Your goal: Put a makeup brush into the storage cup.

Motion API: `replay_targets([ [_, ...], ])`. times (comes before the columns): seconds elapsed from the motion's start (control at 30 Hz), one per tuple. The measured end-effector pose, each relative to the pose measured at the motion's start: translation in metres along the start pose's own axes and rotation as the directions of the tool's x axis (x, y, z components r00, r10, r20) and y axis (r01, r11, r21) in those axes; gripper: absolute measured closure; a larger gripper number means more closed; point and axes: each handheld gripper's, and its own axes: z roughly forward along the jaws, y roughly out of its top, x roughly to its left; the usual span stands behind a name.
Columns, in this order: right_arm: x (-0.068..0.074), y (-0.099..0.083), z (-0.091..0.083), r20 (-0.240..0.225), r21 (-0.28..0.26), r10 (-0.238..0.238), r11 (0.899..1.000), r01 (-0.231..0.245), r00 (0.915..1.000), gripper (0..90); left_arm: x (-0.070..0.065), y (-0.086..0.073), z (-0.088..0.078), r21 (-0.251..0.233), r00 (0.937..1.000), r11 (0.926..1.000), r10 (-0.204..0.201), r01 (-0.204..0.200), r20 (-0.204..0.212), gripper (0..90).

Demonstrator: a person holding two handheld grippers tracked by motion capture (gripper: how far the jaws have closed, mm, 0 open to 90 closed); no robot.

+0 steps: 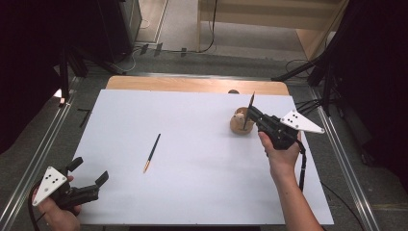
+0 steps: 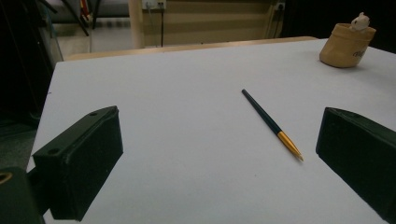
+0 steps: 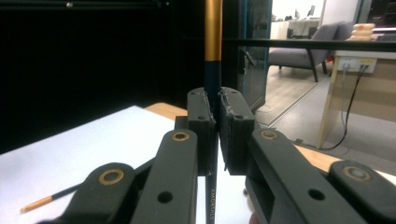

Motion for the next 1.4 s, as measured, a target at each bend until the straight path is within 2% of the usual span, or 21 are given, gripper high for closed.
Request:
replay_targets([
  [0.17, -0.007, 0.002, -0.001, 0.023, -0.010, 0.012, 1.000, -0.012, 0.9997, 85.1, 0.000, 0.000, 0.000, -0.001, 1.0000, 1.0000, -0.001, 0.001, -0.001, 1.2],
  [0.57, -0.026, 0.004, 0.007, 0.066, -0.018, 0.000, 1.000, 0.001, 0.9978, 85.1, 0.000, 0.000, 0.000, 0.002, 1.0000, 1.0000, 0.002, -0.002, 0.001, 1.2],
  [0.7, -0.039, -0.004, 0.015, 0.107, -0.007, 0.015, 1.000, -0.014, 0.9942, 85.0, 0.000, 0.000, 0.000, 0.000, 1.0000, 1.0000, 0.002, -0.002, 0.000, 1.2],
  [0.83, -0.048, -0.011, 0.021, 0.128, -0.005, 0.042, 0.999, -0.041, 0.9909, 85.0, 0.000, 0.000, 0.000, 0.000, 1.0000, 1.0000, 0.000, 0.000, -0.001, 1.2],
  [1.07, -0.053, -0.019, 0.030, 0.140, 0.001, 0.050, 0.999, -0.051, 0.9889, 85.0, 0.000, 0.000, -0.001, 0.000, 1.0000, 1.0000, 0.001, -0.001, 0.001, 1.2],
  [1.2, -0.056, -0.026, 0.036, 0.159, 0.022, 0.050, 0.998, -0.054, 0.9860, 85.0, 0.001, 0.000, -0.001, -0.002, 1.0000, 1.0000, 0.001, -0.001, 0.000, 1.2],
  [1.4, -0.061, -0.035, 0.041, 0.167, 0.033, 0.070, 0.997, -0.076, 0.9835, 84.9, 0.001, 0.000, -0.001, -0.002, 1.0000, 1.0000, 0.001, -0.001, 0.000, 1.3],
])
